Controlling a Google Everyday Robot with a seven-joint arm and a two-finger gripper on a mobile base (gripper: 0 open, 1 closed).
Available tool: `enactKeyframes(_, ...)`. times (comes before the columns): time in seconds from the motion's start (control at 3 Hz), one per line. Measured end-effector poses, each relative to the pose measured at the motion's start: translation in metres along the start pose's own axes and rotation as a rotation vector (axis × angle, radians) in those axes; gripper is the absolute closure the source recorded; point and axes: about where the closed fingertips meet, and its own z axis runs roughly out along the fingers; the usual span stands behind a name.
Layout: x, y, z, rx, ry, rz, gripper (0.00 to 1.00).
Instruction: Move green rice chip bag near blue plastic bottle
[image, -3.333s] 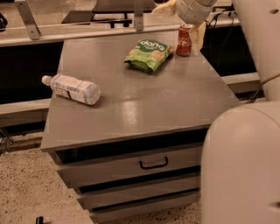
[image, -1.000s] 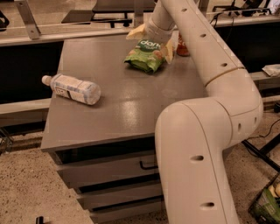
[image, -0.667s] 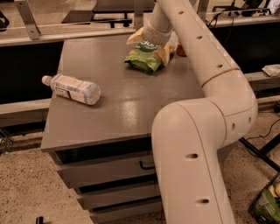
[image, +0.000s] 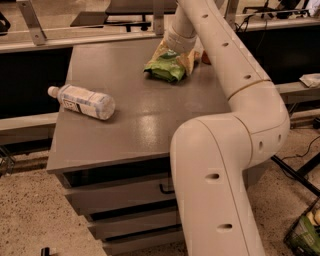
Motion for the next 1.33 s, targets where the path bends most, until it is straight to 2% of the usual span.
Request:
enactKeyframes(0.67,-0.001,-0.001,-0.002,0.021,-0.009,-0.01,0.96)
enactKeyframes(1.0,-0.002,-0.003,-0.008,0.077,-0.026,0.0,1.0)
enactKeyframes(1.33,-0.006,-0.01,-0.02,0.169,-0.06,0.017,1.0)
